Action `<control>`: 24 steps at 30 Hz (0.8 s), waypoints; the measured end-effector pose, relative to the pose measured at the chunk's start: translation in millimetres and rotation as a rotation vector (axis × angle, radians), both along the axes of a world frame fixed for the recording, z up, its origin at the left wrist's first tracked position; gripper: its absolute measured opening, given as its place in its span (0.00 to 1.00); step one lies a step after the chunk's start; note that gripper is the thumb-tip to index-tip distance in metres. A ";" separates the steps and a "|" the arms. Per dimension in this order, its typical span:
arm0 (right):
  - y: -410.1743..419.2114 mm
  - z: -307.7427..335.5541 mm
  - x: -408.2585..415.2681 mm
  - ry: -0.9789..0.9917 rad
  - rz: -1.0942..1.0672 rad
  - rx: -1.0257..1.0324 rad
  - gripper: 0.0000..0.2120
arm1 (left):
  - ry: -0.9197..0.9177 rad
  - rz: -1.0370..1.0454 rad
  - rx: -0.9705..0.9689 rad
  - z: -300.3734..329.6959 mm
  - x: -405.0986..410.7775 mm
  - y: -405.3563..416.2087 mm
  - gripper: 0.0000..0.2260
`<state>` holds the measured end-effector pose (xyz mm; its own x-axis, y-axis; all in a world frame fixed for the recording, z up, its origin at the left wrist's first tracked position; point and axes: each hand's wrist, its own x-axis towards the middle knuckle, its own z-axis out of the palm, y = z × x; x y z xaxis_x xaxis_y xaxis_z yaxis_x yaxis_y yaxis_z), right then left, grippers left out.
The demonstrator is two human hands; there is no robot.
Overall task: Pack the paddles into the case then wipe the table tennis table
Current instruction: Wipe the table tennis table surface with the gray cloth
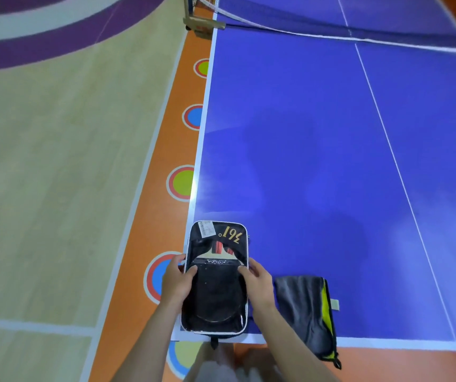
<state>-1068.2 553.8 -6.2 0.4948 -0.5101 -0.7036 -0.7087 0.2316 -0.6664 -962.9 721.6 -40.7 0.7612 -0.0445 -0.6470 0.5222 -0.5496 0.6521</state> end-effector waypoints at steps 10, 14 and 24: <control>-33.5 26.0 0.8 -0.063 -0.072 -0.042 0.16 | -0.048 0.080 -0.079 20.1 3.9 -31.4 0.12; -79.2 34.1 -17.7 -0.073 -0.123 -0.076 0.21 | -0.060 0.035 -0.126 33.1 -4.9 -83.8 0.10; -233.7 41.4 -114.0 -0.048 -0.291 -0.151 0.21 | 0.029 -0.060 -0.192 45.3 -82.9 -261.4 0.09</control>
